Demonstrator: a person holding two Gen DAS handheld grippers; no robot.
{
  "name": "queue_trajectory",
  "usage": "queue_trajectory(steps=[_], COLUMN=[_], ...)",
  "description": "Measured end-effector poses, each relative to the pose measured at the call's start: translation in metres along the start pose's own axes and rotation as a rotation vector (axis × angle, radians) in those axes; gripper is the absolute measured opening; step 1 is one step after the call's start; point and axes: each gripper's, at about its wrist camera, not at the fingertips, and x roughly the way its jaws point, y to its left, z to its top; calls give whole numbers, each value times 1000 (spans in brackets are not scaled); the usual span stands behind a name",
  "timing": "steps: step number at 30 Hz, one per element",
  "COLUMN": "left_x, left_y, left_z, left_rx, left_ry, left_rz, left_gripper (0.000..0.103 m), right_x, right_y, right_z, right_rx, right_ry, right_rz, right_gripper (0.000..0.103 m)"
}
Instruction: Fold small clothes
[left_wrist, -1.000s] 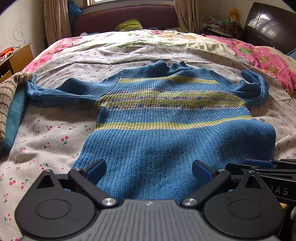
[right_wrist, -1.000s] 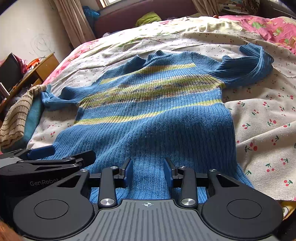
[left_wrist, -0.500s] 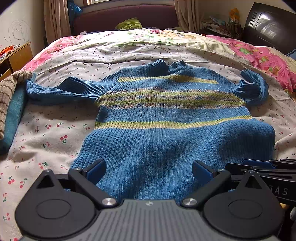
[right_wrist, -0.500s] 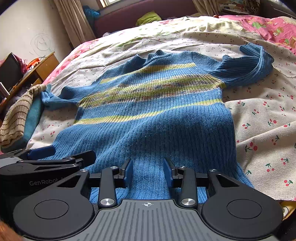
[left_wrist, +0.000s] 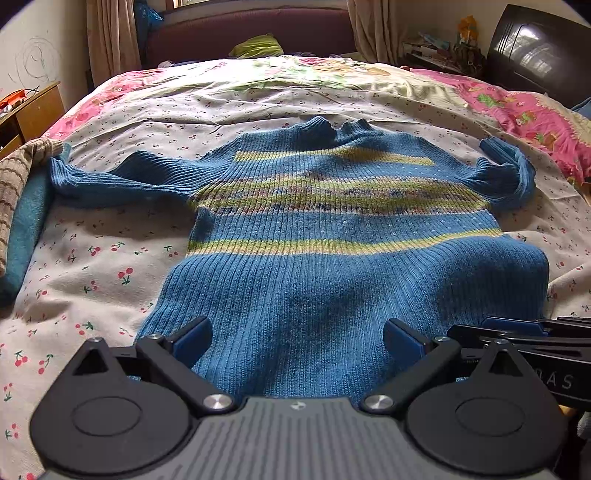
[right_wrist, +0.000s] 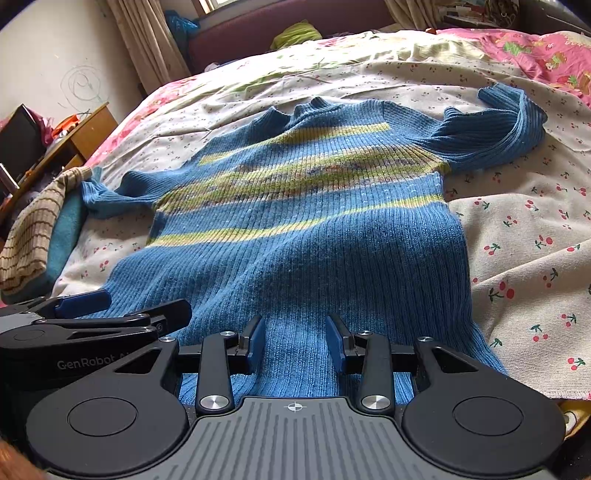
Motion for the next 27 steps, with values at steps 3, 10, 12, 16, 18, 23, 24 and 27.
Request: queue_trajectory(steps=[3, 10, 12, 16, 18, 23, 24, 27], left_x=[0, 0, 0, 0, 0, 0, 0, 0], left_y=[0, 0, -1, -1, -2, -2, -2, -1], left_z=[0, 1, 0, 0, 0, 0, 0, 0], left_rx=[0, -1, -1, -1, 0, -2, -2, -2], left_ry=[0, 2, 2, 3, 4, 8, 8, 8], left_rz=[0, -1, -4, -4, -4, -6, -6, -8], left_gripper=[103, 103, 103, 103, 103, 103, 103, 103], right_x=[-2, 1, 2, 2, 2, 3, 3, 3], right_y=[0, -1, 1, 0, -1, -3, -2, -2], right_z=[3, -2, 1, 0, 0, -1, 0, 0], right_rx=[0, -2, -2, 0, 1, 1, 1, 2], right_ry=[0, 4, 4, 5, 6, 7, 7, 7], right_rz=[0, -2, -1, 0, 2, 4, 4, 3], right_gripper=[36, 36, 36, 36, 36, 36, 36, 36])
